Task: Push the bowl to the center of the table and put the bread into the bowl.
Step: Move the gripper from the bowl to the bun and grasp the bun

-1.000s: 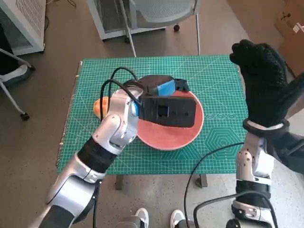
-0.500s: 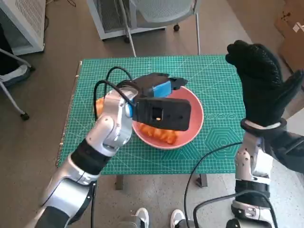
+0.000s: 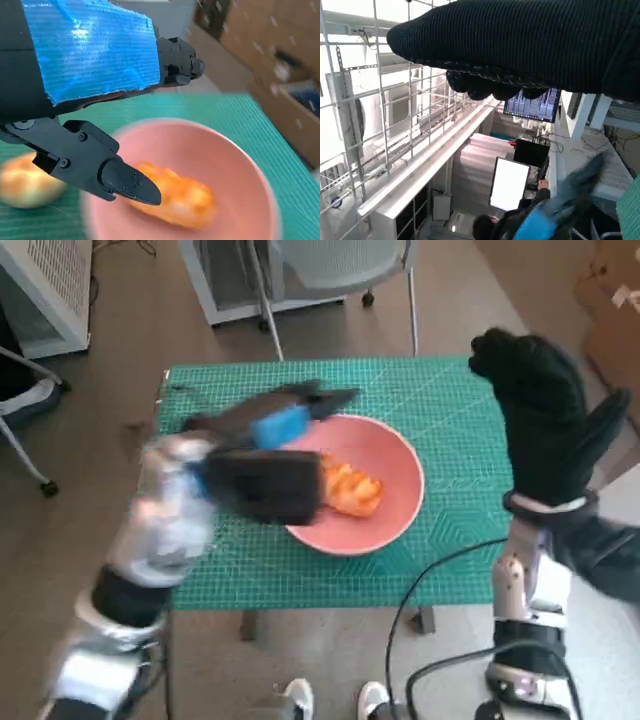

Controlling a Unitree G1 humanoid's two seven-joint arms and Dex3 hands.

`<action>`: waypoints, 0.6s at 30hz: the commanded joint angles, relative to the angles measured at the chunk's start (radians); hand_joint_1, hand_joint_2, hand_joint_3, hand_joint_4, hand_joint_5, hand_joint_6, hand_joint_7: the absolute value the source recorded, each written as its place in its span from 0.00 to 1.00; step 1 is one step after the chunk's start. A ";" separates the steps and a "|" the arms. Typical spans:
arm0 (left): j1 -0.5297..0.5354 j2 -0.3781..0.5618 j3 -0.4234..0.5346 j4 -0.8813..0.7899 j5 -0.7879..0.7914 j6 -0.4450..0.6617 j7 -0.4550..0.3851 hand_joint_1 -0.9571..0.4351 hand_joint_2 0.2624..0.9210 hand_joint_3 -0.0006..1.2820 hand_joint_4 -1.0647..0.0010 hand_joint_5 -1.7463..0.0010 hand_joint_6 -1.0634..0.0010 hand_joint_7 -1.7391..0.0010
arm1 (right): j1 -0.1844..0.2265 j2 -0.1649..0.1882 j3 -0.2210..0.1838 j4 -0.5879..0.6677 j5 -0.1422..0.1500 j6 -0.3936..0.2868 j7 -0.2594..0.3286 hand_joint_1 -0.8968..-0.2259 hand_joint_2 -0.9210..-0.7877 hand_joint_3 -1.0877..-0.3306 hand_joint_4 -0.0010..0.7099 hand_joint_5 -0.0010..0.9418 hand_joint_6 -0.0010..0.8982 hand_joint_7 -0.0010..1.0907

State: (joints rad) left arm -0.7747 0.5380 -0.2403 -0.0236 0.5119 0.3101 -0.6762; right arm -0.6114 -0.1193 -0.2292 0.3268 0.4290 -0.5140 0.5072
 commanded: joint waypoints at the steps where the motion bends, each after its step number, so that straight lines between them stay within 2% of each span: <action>1: 0.051 0.106 0.081 -0.089 0.007 0.033 -0.017 0.48 0.78 0.00 1.00 1.00 0.87 0.98 | 0.011 -0.008 -0.001 0.014 0.006 0.009 0.010 0.47 0.00 0.57 0.44 0.00 0.40 0.00; 10: 0.117 0.213 0.114 -0.121 0.067 0.144 -0.031 0.51 0.72 0.00 1.00 1.00 0.86 0.99 | -0.007 -0.004 -0.007 0.045 0.008 0.000 0.016 0.48 0.00 0.57 0.44 0.00 0.40 0.00; 18: 0.152 0.222 0.098 -0.090 0.063 0.182 -0.042 0.48 0.69 0.00 1.00 1.00 0.86 0.99 | -0.028 0.001 -0.010 0.076 0.026 -0.001 0.035 0.47 0.00 0.57 0.44 0.00 0.40 0.00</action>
State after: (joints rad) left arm -0.6326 0.7581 -0.1284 -0.1261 0.5817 0.4825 -0.7066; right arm -0.6319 -0.1200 -0.2360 0.3784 0.4416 -0.5175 0.5275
